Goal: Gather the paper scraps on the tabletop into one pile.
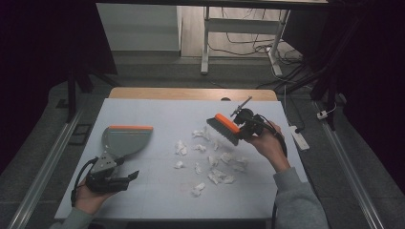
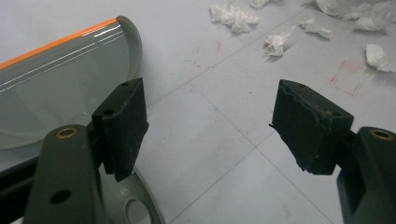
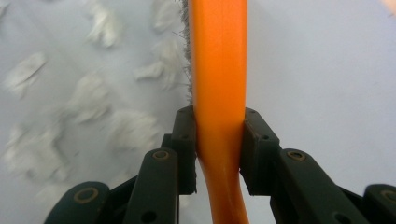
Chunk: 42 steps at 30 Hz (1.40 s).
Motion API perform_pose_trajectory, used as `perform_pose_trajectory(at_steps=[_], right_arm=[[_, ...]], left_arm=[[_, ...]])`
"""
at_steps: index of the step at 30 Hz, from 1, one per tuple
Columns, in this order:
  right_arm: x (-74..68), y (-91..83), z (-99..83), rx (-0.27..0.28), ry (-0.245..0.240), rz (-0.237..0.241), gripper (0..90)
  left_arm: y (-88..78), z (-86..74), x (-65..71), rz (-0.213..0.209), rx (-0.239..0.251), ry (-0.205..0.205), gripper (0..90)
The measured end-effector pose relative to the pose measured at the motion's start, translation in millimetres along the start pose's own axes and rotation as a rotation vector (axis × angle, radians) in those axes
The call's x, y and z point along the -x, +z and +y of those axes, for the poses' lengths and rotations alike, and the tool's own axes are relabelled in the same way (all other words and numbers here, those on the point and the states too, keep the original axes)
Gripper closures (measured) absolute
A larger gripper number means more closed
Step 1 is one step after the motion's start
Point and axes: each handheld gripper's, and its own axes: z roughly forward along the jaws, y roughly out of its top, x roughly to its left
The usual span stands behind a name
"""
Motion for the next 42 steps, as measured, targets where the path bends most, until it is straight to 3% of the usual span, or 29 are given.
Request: perform_pose_trajectory(at_steps=[3,5,10,13,19,24,26,31,34,38,42], right_arm=[[10.2,5.3,10.5,0.029,0.003,-0.021,70.0],[16.6,11.2,18.5,0.039,0.008,-0.011,70.0],[25.2,28.5,37.6,0.015,-0.011,0.004,70.0],[26.8,35.9,45.6,0.026,-0.011,0.044,70.0],[26.7,55.9,62.8,-0.025,-0.065,0.023,69.9],[19.7,67.0,73.8,-0.071,-0.116,0.052,70.0],[11.9,66.6,75.8,-0.085,-0.145,0.072,70.0],[-13.7,59.4,72.2,-0.156,-0.301,0.068,70.2],[-27.9,51.0,64.5,-0.165,-0.347,0.122,70.2],[-37.5,35.3,54.3,-0.121,-0.356,0.136,70.1],[-26.0,25.4,51.9,-0.043,-0.276,0.131,70.0]], left_arm=[[0.6,-0.4,-0.5,-0.001,-0.001,-0.003,27.7],[1.1,-0.9,-1.0,-0.001,-0.005,-0.004,27.7],[-0.4,-2.3,-2.7,0.000,-0.003,-0.012,27.7],[-0.7,-3.4,-4.4,-0.004,-0.002,-0.020,27.7],[-1.0,-3.8,-5.1,-0.004,-0.001,-0.021,27.7],[-1.3,-4.2,-6.0,-0.008,0.001,-0.022,27.7],[-1.4,-4.4,-6.6,-0.008,0.002,-0.023,27.7],[-1.7,-4.6,-6.7,-0.010,0.002,-0.023,27.8],[-2.8,-4.5,-6.8,-0.012,0.006,-0.027,27.8],[-2.2,-4.2,-7.1,-0.017,0.009,-0.031,27.9],[-1.8,-3.5,-6.3,-0.017,0.007,-0.029,27.9]])
